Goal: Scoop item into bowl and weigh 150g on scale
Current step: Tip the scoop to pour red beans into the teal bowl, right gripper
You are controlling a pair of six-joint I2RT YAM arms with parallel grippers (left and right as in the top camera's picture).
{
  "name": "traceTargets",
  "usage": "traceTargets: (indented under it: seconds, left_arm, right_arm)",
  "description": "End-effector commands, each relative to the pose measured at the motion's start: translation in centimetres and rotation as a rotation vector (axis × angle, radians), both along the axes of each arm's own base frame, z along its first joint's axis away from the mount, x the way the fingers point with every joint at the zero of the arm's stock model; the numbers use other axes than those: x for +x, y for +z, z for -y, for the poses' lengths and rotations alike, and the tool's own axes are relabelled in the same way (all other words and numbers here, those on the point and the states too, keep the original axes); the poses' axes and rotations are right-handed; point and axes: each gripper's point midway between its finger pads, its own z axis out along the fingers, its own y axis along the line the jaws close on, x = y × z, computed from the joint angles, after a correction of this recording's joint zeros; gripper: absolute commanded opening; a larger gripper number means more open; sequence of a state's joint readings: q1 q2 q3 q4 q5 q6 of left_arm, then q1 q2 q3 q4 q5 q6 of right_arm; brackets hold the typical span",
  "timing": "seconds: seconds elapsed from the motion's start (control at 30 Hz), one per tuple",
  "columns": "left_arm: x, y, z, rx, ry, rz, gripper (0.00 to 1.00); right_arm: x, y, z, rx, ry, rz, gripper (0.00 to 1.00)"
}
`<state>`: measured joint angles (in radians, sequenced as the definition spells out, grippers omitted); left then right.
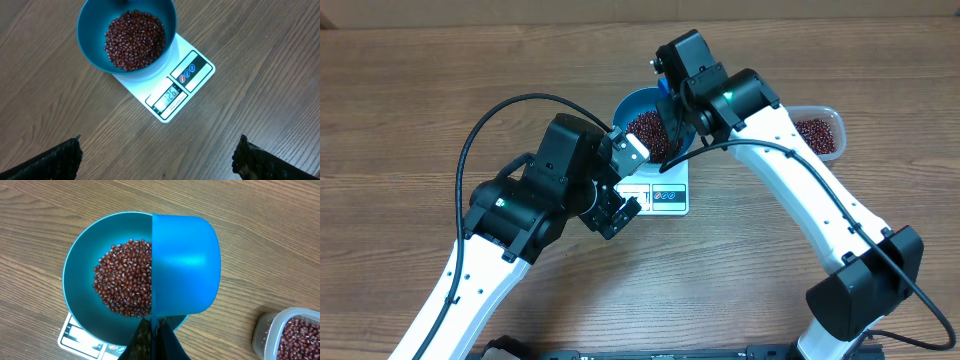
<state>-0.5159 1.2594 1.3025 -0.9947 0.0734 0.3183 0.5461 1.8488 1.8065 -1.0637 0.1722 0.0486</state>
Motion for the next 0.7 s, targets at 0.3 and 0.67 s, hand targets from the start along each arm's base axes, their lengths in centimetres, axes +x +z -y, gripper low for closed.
traceTargets:
  seconds: [0.3, 0.67]
  left_arm:
    - [0.44, 1.02, -0.07, -0.004, -0.006, 0.034, 1.00]
    - [0.44, 1.02, -0.07, -0.004, -0.006, 0.034, 1.00]
  right_arm:
    - [0.11, 2.84, -0.45, 0.014, -0.002, 0.078, 0.04]
    - [0.09, 2.86, -0.48, 0.010, -0.002, 0.080, 0.04]
